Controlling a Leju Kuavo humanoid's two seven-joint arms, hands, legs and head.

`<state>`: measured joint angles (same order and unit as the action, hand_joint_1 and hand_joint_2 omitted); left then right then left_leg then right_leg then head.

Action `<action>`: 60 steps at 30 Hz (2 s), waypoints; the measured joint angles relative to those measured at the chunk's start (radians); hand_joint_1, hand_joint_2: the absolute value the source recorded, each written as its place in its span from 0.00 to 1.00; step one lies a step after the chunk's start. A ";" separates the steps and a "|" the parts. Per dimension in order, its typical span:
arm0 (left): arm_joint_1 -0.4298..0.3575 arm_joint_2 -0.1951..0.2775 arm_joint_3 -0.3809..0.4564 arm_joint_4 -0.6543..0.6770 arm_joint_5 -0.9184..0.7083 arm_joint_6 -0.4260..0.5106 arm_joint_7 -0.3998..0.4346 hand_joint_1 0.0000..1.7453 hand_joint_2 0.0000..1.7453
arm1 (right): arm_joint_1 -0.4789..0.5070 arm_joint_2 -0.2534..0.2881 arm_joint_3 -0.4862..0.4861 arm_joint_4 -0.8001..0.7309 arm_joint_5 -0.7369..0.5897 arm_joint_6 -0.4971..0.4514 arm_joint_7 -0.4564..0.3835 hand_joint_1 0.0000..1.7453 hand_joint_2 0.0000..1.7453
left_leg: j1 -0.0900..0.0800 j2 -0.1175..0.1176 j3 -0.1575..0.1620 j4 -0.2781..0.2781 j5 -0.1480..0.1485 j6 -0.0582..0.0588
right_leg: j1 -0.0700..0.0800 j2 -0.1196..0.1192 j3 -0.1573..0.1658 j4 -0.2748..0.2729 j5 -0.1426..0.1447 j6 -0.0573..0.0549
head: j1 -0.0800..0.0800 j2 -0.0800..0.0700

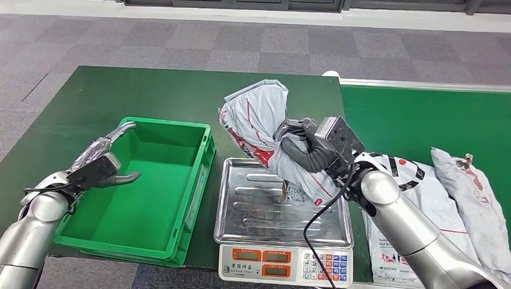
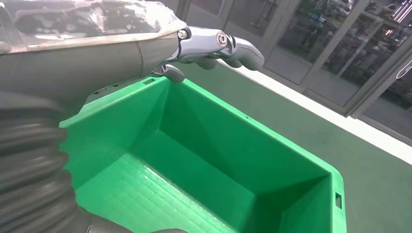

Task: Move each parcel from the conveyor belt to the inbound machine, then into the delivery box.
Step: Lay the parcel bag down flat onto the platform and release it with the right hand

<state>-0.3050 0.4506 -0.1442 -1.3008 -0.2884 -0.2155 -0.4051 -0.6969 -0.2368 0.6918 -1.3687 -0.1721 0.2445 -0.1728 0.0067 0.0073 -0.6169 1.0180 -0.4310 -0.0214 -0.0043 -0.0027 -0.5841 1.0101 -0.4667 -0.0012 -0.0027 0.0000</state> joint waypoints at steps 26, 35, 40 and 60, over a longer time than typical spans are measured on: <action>-0.025 -0.023 0.000 0.033 -0.014 -0.001 -0.014 0.00 1.00 | -0.023 -0.002 0.025 0.025 -0.046 -0.027 0.028 0.00 1.00 | 0.000 0.001 0.000 0.000 0.000 0.000 | 0.000 0.001 -0.001 0.000 0.000 0.000 | 0.000 0.000; -0.026 -0.025 0.000 0.047 -0.020 0.000 -0.019 0.00 1.00 | -0.017 -0.009 0.025 0.024 -0.037 -0.035 0.025 0.00 1.00 | 0.000 0.001 0.000 0.000 0.000 0.000 | 0.000 0.001 -0.001 0.000 0.000 0.000 | 0.000 0.000; -0.025 -0.025 0.000 0.048 -0.020 0.000 -0.023 0.00 1.00 | -0.016 -0.009 0.025 0.021 -0.036 -0.035 0.018 0.00 1.00 | 0.000 0.000 0.000 0.000 0.000 0.000 | 0.000 0.001 -0.001 0.000 0.000 0.000 | 0.000 0.000; -0.022 -0.006 0.000 0.047 -0.010 -0.003 -0.031 0.00 1.00 | -0.020 -0.057 -0.006 -0.026 -0.026 -0.074 -0.022 0.00 1.00 | 0.000 0.000 0.000 0.000 0.000 0.000 | 0.000 0.001 0.000 0.000 0.000 0.000 | 0.000 0.000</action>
<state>-0.3266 0.4447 -0.1442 -1.2535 -0.2981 -0.2189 -0.4362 -0.7166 -0.2940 0.6857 -1.3951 -0.1979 0.1706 -0.1948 0.0067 0.0075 -0.6167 1.0181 -0.4310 -0.0214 -0.0044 -0.0021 -0.5844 1.0101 -0.4664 -0.0014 -0.0027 0.0000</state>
